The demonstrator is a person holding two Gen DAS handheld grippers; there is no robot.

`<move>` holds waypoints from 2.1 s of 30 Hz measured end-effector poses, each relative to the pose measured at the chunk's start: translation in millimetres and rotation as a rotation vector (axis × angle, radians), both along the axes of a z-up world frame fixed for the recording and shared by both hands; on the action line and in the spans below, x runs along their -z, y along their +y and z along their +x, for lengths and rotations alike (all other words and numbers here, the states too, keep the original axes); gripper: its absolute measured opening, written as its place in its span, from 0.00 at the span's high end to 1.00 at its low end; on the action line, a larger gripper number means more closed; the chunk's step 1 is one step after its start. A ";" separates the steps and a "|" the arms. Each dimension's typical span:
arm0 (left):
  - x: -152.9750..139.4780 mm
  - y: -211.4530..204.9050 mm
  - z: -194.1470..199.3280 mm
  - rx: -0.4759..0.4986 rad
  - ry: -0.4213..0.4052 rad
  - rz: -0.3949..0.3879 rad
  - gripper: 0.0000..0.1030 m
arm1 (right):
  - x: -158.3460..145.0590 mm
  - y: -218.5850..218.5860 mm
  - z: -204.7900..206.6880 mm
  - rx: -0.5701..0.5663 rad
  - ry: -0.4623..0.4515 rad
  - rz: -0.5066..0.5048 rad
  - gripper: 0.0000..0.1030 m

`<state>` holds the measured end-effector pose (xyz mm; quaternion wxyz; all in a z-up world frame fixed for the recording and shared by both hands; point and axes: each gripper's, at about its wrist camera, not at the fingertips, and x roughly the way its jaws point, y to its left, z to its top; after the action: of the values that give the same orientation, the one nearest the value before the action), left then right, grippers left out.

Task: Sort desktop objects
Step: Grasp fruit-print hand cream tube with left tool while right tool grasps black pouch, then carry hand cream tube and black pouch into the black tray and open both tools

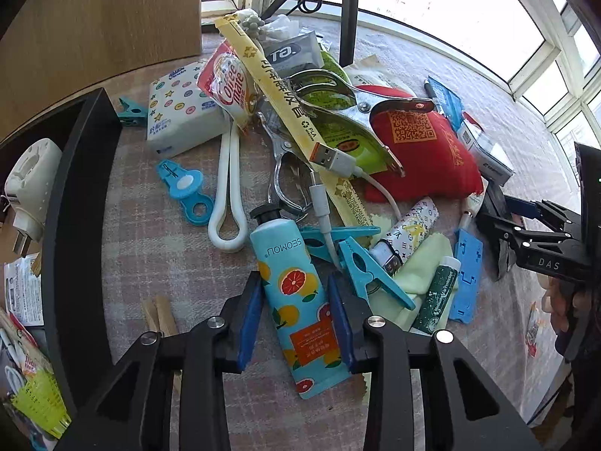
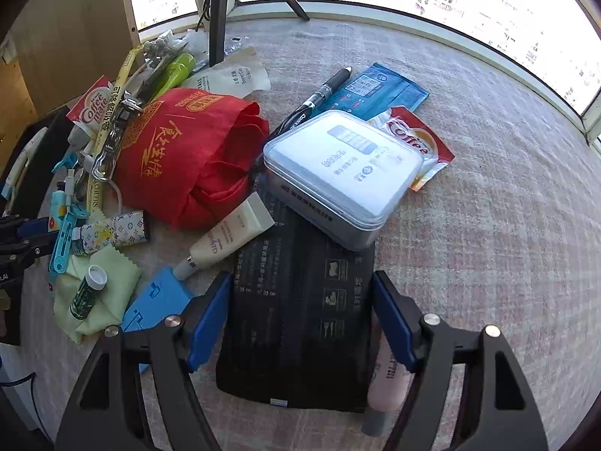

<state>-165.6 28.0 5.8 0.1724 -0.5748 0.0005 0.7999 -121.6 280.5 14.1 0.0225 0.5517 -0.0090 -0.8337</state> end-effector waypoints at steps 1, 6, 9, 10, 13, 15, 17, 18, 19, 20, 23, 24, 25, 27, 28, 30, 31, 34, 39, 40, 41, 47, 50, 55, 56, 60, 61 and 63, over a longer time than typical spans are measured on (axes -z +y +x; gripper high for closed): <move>-0.9 -2.8 1.4 -0.005 -0.001 0.005 0.72 | -1.1 2.1 1.1 0.005 0.001 -0.014 0.34; -7.9 -17.5 10.2 -0.017 0.002 0.016 0.75 | -5.8 12.1 11.4 0.038 0.006 -0.089 0.36; -15.0 -23.7 16.1 -0.025 0.013 0.034 0.75 | -10.1 15.6 20.0 0.058 0.015 -0.130 0.37; -18.1 -25.2 18.1 -0.027 0.018 0.038 0.75 | -12.2 16.1 23.5 0.063 0.020 -0.140 0.38; -27.8 -29.0 23.7 -0.035 0.037 0.047 0.75 | -19.3 14.2 37.8 0.073 0.044 -0.172 0.38; -34.3 -31.6 27.5 -0.040 0.049 0.054 0.75 | -26.3 11.7 46.9 0.076 0.062 -0.196 0.38; -40.8 -34.1 31.2 -0.045 0.062 0.060 0.75 | -33.0 8.4 54.4 0.080 0.082 -0.214 0.38; -44.0 -35.4 33.1 -0.047 0.068 0.063 0.75 | -36.6 7.1 57.3 0.082 0.092 -0.219 0.38; -47.3 -36.7 34.9 -0.050 0.074 0.066 0.75 | -40.5 6.0 60.0 0.084 0.103 -0.221 0.38; -50.5 -38.0 36.8 -0.052 0.080 0.069 0.75 | -44.7 4.8 62.5 0.086 0.113 -0.220 0.38; -60.2 -41.8 42.4 -0.060 0.099 0.078 0.75 | -57.2 0.0 68.0 0.084 0.147 -0.195 0.38; -63.5 -43.1 44.2 -0.062 0.105 0.081 0.75 | -61.0 -1.8 68.4 0.084 0.156 -0.185 0.38; -66.7 -44.4 46.1 -0.065 0.111 0.085 0.75 | -64.9 -3.0 68.5 0.083 0.165 -0.181 0.38; -73.0 -47.0 50.0 -0.069 0.123 0.088 0.75 | -73.2 -4.7 70.1 0.080 0.180 -0.185 0.38; -76.0 -48.5 52.3 -0.070 0.128 0.087 0.75 | -77.6 -7.0 72.0 0.079 0.188 -0.181 0.38; -83.6 -53.8 58.6 -0.075 0.141 0.088 0.75 | -86.6 -16.3 75.7 0.067 0.211 -0.166 0.38; -87.2 -57.5 61.5 -0.078 0.147 0.090 0.75 | -91.1 -21.8 77.5 0.057 0.221 -0.162 0.38; -96.8 -68.3 69.8 -0.091 0.169 0.092 0.75 | -103.7 -41.5 82.0 0.025 0.250 -0.161 0.38; -114.7 -99.8 85.0 -0.137 0.211 0.082 0.75 | -121.4 -88.3 86.8 -0.052 0.300 -0.168 0.38; -117.9 -107.7 88.4 -0.151 0.221 0.078 0.75 | -125.3 -99.4 86.4 -0.072 0.307 -0.172 0.38; -120.9 -116.0 91.9 -0.165 0.230 0.073 0.75 | -128.8 -110.7 85.9 -0.092 0.314 -0.177 0.38; -131.5 -182.6 111.9 -0.281 0.261 0.049 0.75 | -146.1 -189.5 80.6 -0.219 0.340 -0.205 0.38; -133.0 -217.8 120.3 -0.341 0.273 0.024 0.75 | -149.8 -232.0 78.5 -0.280 0.345 -0.218 0.38; -130.7 -271.4 133.4 -0.426 0.281 -0.006 0.75 | -147.8 -299.5 77.6 -0.375 0.334 -0.229 0.38; -130.1 -280.5 135.1 -0.441 0.282 -0.010 0.75 | -146.9 -311.6 77.8 -0.392 0.331 -0.229 0.38; -128.4 -309.7 139.2 -0.488 0.288 -0.021 0.75 | -145.8 -353.8 79.1 -0.448 0.324 -0.225 0.37; -128.3 -314.9 139.2 -0.496 0.289 -0.023 0.75 | -146.0 -361.6 78.4 -0.458 0.323 -0.223 0.37; -128.4 -322.9 137.9 -0.509 0.293 -0.025 0.75 | -146.5 -376.0 76.3 -0.476 0.322 -0.220 0.36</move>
<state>-27.8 -294.9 134.2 -0.0432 -0.4368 -0.1089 0.8919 -45.3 -95.5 160.6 0.2779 0.3933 0.0338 -0.8758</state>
